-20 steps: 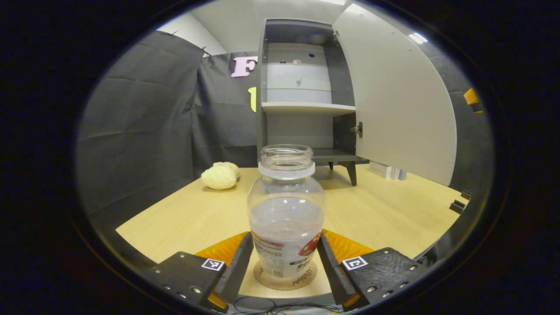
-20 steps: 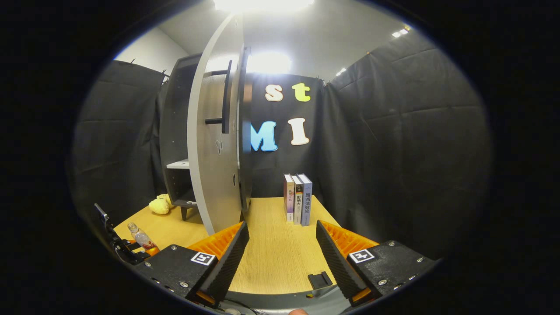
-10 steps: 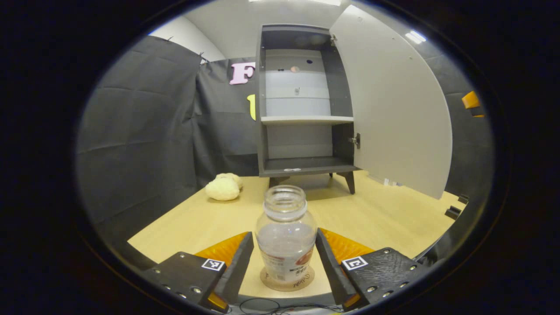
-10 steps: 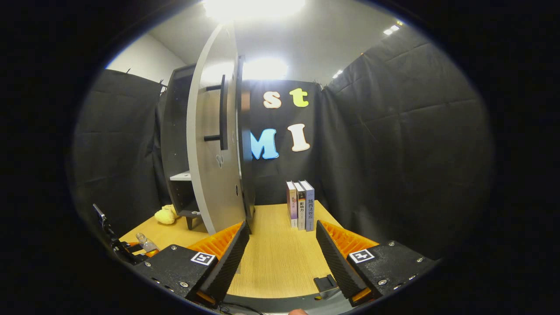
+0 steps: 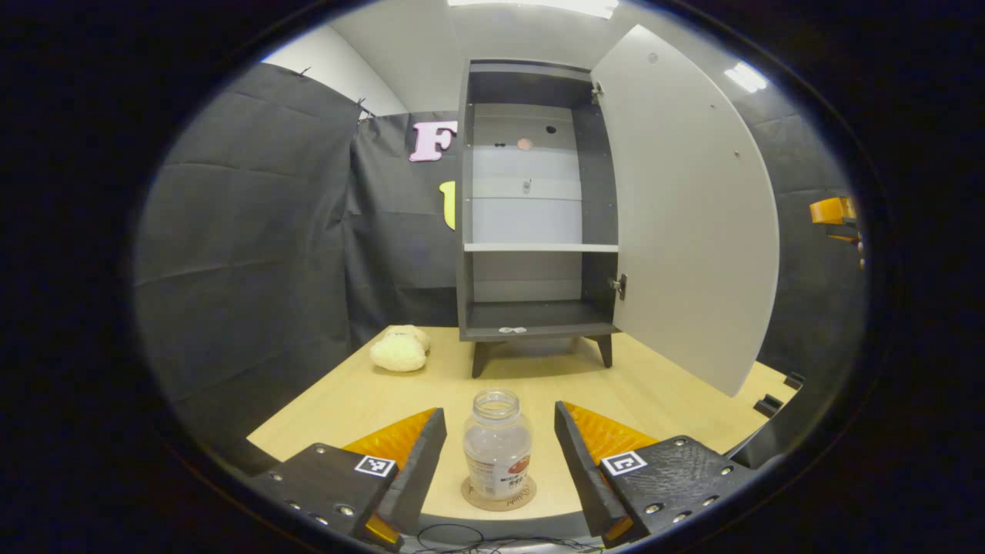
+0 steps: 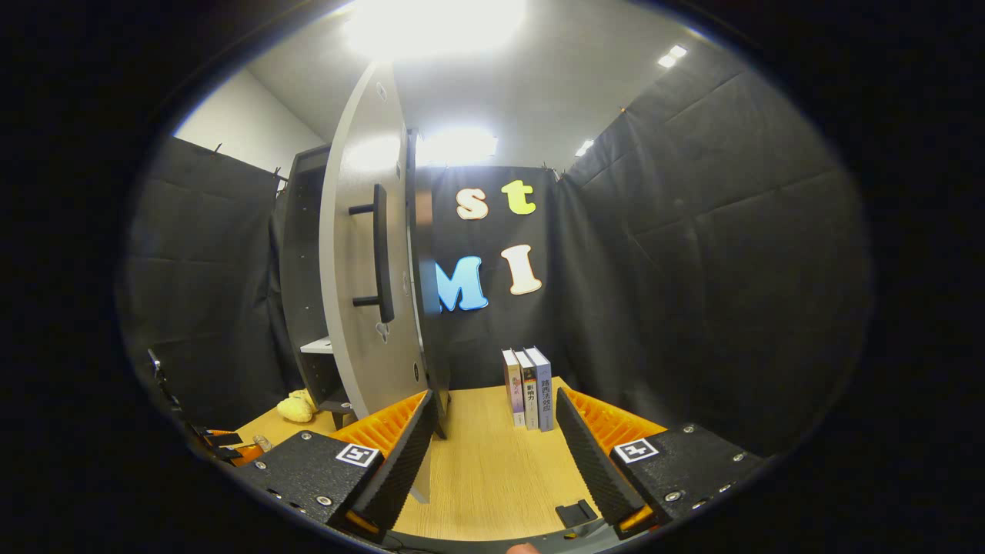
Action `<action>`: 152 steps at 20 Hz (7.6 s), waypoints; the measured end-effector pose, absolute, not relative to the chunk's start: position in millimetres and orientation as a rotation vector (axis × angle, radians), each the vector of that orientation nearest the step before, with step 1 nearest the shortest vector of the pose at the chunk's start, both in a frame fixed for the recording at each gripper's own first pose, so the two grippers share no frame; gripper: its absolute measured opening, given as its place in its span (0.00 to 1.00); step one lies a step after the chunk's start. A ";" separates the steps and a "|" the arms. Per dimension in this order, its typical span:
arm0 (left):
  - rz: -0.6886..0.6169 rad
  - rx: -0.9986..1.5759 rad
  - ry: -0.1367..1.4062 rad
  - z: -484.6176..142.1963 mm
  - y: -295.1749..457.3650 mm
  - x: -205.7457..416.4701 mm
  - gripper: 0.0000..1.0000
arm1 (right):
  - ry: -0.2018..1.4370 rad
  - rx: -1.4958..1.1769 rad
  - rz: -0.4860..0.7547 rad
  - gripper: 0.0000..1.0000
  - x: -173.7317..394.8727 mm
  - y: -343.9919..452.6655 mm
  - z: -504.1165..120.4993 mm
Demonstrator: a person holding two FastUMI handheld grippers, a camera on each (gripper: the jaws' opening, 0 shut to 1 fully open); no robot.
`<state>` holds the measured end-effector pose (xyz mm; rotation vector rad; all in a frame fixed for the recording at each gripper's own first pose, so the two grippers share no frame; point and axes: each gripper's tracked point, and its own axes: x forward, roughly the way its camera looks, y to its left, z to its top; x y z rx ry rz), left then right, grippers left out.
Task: Open the cabinet door with the right hand, grasp the bottle in the cabinet with the left hand and place it on the coaster, then close the cabinet door with the right hand.
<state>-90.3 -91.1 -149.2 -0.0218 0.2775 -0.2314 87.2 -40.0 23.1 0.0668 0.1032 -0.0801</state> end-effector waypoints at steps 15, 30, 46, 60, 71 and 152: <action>-0.217 0.002 0.194 -23.0 -52.6 -65.9 0.81 | 0.077 0.024 -0.259 0.95 140.6 -59.0 83.7; -0.208 -0.020 0.104 -9.6 13.5 -21.5 0.87 | 0.032 -0.014 -0.358 0.95 175.9 -21.4 109.9; -0.224 -0.050 0.107 -24.7 43.8 -5.4 0.81 | 0.021 -0.046 -0.396 0.92 169.5 0.4 114.0; -0.223 -0.068 0.084 -21.4 66.4 -1.1 0.81 | 0.025 -0.035 -0.323 0.93 166.8 58.6 111.1; -0.181 -0.062 0.083 -25.5 103.4 -1.4 0.81 | 0.020 -0.031 -0.255 0.92 175.6 118.2 107.9; -0.086 -0.038 0.044 46.9 -50.1 33.7 0.81 | 0.068 -0.003 0.043 0.94 165.7 49.5 36.0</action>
